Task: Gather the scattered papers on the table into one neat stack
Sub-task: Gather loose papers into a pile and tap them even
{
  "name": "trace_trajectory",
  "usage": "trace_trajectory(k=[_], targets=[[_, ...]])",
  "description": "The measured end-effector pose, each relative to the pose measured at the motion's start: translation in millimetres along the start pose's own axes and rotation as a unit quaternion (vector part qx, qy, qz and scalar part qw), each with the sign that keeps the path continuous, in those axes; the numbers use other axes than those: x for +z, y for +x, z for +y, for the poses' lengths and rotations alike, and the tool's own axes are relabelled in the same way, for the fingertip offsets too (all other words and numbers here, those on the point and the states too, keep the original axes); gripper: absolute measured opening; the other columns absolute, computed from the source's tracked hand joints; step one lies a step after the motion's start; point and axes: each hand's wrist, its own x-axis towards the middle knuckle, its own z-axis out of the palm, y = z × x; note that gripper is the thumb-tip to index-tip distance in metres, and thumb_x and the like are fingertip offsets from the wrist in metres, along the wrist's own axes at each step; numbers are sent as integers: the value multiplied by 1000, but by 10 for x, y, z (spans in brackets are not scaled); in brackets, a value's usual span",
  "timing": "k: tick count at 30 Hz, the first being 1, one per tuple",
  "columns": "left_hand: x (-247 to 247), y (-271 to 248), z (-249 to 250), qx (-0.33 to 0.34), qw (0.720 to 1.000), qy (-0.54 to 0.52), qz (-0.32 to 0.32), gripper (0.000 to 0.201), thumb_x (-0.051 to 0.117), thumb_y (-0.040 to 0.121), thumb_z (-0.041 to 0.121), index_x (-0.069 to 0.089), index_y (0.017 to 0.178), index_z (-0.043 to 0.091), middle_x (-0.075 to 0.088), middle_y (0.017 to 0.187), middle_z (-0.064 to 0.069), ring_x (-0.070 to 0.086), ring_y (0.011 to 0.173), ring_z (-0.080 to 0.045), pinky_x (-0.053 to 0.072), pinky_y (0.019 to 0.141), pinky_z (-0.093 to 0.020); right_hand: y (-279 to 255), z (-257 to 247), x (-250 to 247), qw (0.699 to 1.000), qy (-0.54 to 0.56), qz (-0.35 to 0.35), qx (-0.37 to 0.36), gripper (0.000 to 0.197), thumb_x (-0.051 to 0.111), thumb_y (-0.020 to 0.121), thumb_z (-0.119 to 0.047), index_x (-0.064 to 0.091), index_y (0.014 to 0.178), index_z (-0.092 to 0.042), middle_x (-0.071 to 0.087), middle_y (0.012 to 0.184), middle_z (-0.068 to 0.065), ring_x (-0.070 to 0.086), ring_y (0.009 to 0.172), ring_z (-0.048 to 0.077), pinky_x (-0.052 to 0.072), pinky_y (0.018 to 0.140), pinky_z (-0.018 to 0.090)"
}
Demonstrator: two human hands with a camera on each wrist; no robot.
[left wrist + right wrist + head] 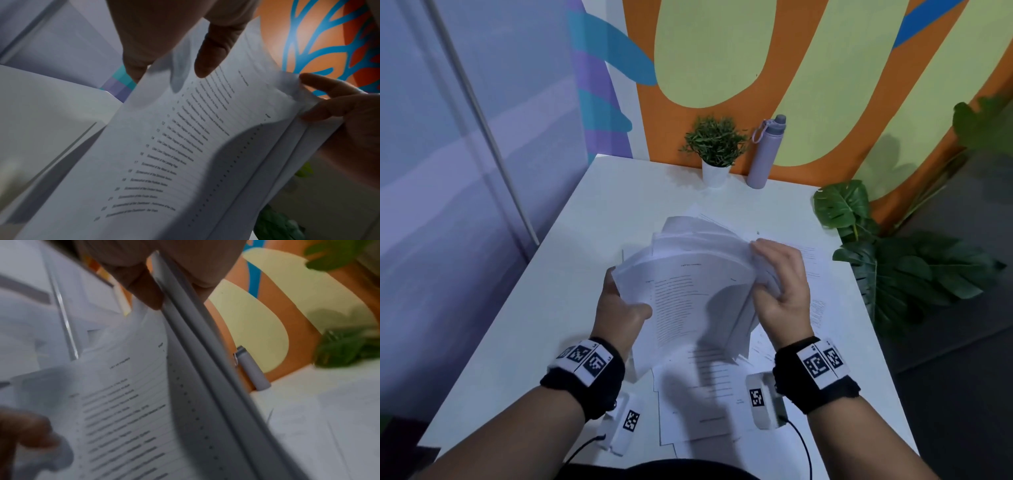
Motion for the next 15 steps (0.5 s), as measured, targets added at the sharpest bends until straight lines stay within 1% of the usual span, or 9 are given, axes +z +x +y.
trace_trajectory(k=[2, 5, 7, 9, 10, 11, 12, 14, 15], targets=[[-2, 7, -5, 10, 1000, 0, 1, 57, 64, 63, -12, 53, 92, 37, 61, 94, 1, 60, 94, -20, 50, 72, -32, 31, -8, 7, 999, -23, -18, -23, 70, 41, 59, 22, 62, 117, -11, 54, 115, 9, 53, 113, 13, 40, 91, 7], [-31, 26, -37, 7, 1000, -16, 5, 52, 71, 63, -8, 57, 94, 31, 64, 96, 1, 62, 95, -20, 52, 75, -33, 32, -54, -24, 997, -63, -28, -42, 73, 43, 62, 16, 57, 127, -16, 51, 124, 4, 51, 117, 4, 39, 84, 3], [-51, 23, -39, 6, 999, -34, 1, 47, 74, 63, -7, 60, 92, 27, 66, 93, 0, 63, 93, -23, 51, 72, -31, 56, -73, -32, 984, -155, -56, -60, 74, 45, 65, 10, 55, 131, -22, 48, 134, 1, 52, 113, 5, 45, 78, 9], [-57, 3, -25, 19, 999, -42, -14, 42, 76, 66, -5, 61, 89, 26, 66, 89, 2, 64, 88, -17, 50, 69, -26, 107, -77, -26, 963, -250, -72, -75, 70, 47, 65, 6, 60, 125, -26, 47, 137, -2, 54, 96, 6, 51, 63, 21], [-62, -7, -20, 26, 999, -40, -22, 41, 77, 67, -4, 61, 90, 26, 67, 90, 3, 64, 86, -14, 50, 70, -25, 113, -73, -25, 960, -259, -68, -83, 68, 47, 65, 5, 62, 123, -26, 48, 136, -3, 55, 91, 8, 51, 59, 24], [-68, -10, -23, 27, 999, -39, -24, 40, 78, 68, -2, 62, 92, 25, 67, 91, 2, 64, 86, -13, 50, 71, -26, 104, -76, -23, 966, -237, -56, -87, 68, 47, 64, 5, 61, 124, -24, 49, 134, -3, 56, 90, 10, 51, 59, 26], [-77, -7, -39, 22, 999, -38, -24, 38, 78, 68, 0, 62, 94, 23, 68, 92, 1, 65, 86, -14, 51, 71, -27, 88, -77, -23, 980, -180, -34, -72, 70, 46, 63, 7, 58, 126, -23, 49, 131, -3, 58, 92, 14, 52, 64, 26], [-102, 6, -84, 8, 999, -27, -16, 29, 75, 72, 2, 62, 91, 20, 68, 89, 0, 65, 85, -18, 51, 72, -28, 35, -67, -27, 999, -8, 34, 30, 73, 46, 62, 8, 51, 128, -25, 50, 128, -5, 59, 101, 18, 50, 78, 19], [-111, 12, -109, -1, 1000, -16, -13, 23, 73, 75, 3, 62, 89, 18, 68, 87, -1, 65, 85, -20, 51, 75, -29, -4, -43, -21, 991, 69, 67, 93, 74, 47, 62, 7, 48, 127, -28, 51, 129, -5, 58, 104, 18, 48, 82, 17]])
